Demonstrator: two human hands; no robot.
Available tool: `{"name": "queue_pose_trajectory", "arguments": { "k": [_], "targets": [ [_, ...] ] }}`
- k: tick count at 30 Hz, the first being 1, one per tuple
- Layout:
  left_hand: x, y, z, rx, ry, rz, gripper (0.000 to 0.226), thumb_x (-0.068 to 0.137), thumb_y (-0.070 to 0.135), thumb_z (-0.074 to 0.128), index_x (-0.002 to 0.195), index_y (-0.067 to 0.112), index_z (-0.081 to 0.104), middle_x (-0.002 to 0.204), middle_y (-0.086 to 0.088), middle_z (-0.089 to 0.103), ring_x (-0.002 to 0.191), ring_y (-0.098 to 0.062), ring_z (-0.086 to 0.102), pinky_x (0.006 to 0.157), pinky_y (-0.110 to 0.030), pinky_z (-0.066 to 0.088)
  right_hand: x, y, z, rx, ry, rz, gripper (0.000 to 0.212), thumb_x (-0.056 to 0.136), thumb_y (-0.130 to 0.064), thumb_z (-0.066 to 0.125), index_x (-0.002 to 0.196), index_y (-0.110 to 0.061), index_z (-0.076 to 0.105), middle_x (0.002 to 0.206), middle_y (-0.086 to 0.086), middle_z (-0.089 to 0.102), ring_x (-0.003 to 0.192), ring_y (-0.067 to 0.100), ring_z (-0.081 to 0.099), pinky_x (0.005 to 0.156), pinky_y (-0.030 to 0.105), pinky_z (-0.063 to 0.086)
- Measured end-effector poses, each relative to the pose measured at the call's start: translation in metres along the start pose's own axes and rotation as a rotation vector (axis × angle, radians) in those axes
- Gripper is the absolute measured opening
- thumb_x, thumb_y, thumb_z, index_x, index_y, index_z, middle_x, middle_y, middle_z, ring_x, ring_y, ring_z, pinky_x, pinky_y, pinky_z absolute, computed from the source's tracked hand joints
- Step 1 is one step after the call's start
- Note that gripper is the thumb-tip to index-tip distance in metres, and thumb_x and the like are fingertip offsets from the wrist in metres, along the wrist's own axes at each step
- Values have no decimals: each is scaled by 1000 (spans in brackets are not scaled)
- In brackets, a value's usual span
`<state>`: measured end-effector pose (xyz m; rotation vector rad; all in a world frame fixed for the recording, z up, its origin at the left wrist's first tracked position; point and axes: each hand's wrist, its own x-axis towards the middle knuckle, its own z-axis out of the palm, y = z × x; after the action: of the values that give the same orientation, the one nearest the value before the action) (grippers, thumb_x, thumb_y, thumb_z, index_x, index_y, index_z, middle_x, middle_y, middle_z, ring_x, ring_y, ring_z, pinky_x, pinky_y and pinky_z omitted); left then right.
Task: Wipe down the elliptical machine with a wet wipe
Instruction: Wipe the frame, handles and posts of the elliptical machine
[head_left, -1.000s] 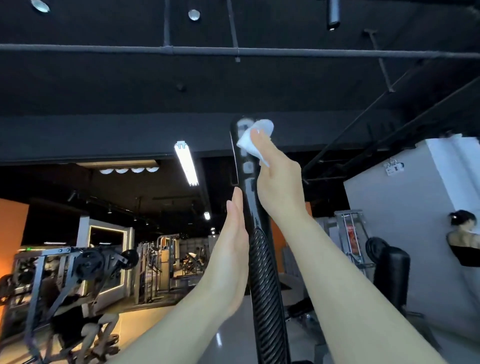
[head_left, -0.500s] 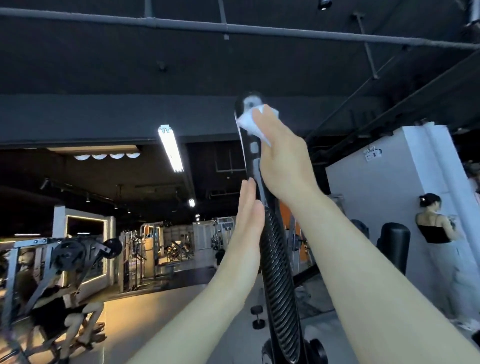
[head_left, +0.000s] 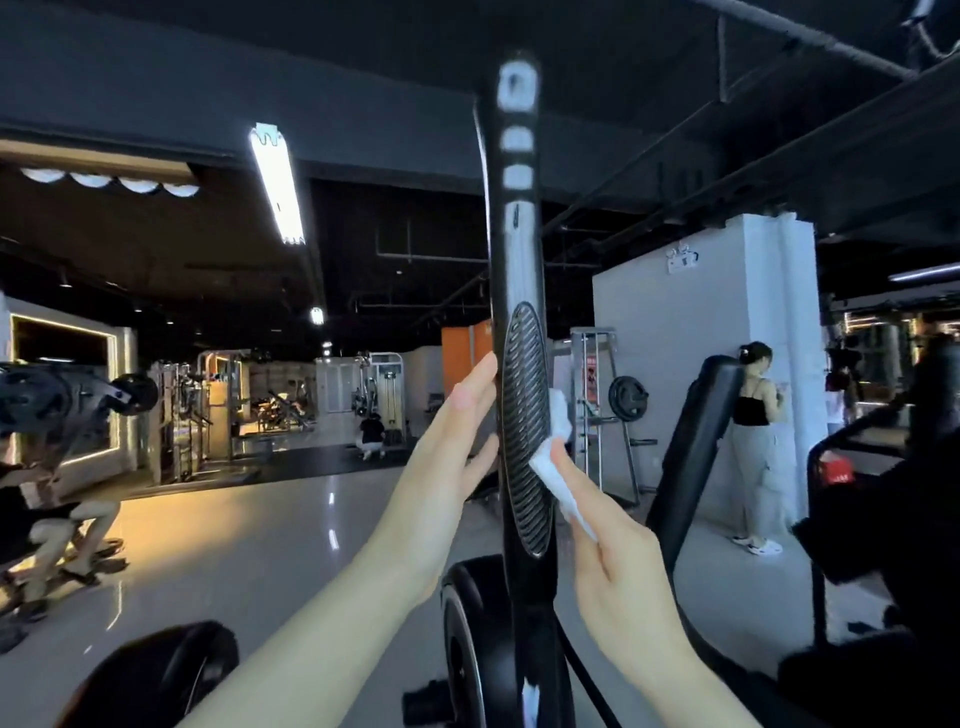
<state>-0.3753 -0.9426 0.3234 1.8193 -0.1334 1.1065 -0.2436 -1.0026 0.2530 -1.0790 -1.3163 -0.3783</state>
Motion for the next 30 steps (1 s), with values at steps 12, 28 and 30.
{"name": "queue_pose_trajectory", "arguments": {
  "k": [12,28,30],
  "targets": [
    [-49,-48,-1,-21,127,-116,41,87,50,39,127,46,49,122,22,62,114,8,57,88,-19,53,59,-11,5,-350,-77,-314,58,91,20,38,145,-2,36,156,21,21,148,28,12,122,35,10],
    [-72,-66,-12,-117,111,-155,34,96,31,40,123,31,59,128,13,62,115,-4,61,87,-30,57,-26,-31,-45,-365,-122,-150,63,80,17,31,140,2,43,151,12,36,144,18,30,119,29,20],
    [-80,-71,-11,-97,157,-175,30,97,27,42,117,28,63,123,14,65,111,-6,64,88,-30,57,12,-42,-39,-528,-95,-341,55,85,13,33,138,4,46,149,18,37,143,29,30,120,37,20]
  ]
}}
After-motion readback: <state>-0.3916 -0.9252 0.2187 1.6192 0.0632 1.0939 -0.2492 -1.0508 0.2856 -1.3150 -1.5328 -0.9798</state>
